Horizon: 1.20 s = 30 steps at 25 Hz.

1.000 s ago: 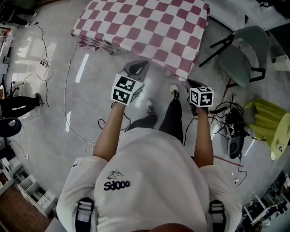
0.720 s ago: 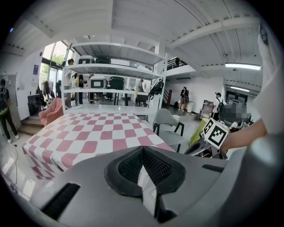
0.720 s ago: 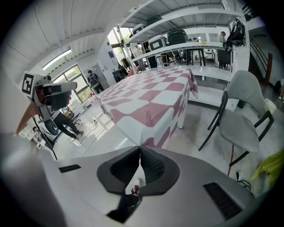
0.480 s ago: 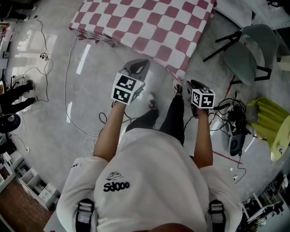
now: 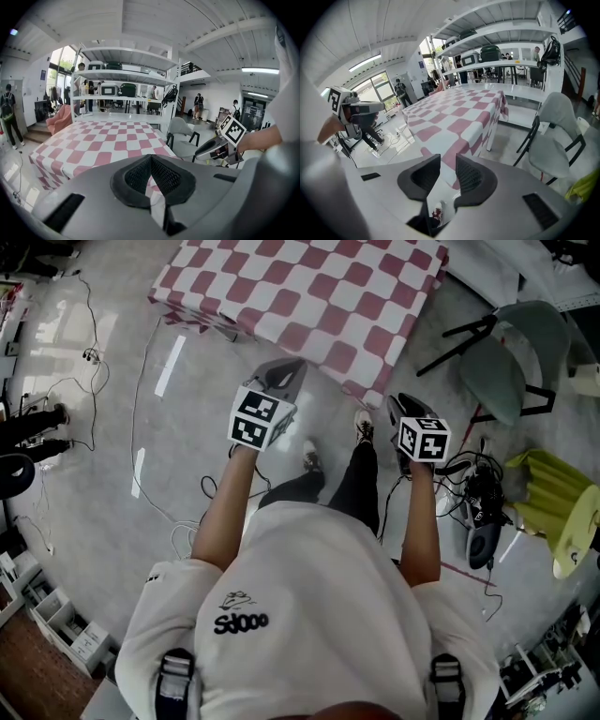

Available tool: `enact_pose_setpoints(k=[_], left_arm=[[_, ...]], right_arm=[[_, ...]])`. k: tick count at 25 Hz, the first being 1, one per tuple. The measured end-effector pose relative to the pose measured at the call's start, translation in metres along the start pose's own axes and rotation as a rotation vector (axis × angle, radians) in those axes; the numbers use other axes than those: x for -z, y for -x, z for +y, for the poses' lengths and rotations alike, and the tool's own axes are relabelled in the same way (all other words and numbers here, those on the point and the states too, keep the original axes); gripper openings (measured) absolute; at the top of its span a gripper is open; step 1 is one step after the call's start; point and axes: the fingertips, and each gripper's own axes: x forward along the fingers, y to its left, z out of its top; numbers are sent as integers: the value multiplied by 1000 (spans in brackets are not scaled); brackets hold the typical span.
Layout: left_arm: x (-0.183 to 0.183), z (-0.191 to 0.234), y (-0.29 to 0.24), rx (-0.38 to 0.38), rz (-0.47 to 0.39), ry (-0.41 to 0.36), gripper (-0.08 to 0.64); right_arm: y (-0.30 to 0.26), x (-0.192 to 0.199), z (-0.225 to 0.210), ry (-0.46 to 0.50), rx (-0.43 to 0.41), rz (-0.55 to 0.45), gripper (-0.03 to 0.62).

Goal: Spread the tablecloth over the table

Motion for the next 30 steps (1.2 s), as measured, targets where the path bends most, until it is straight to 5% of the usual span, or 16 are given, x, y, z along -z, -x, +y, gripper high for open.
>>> enact_pose_setpoints(k=[9, 11, 15, 24, 30], left_arm=[[47, 66, 1, -110, -20, 162, 24], [75, 80, -9, -111, 8, 240, 141], [118, 96, -32, -87, 39, 354, 195], [165, 144, -87, -117, 68, 524, 203], [159, 171, -106, -44, -76, 702, 199]], right_arm=[[0, -43, 17, 74, -15, -53, 121], [-4, -43, 21, 87, -16, -54, 121], [-21, -44, 34, 112, -32, -41, 121], [-64, -49, 63, 153, -102, -8, 121], [-81, -62, 66, 156, -120, -7, 121]])
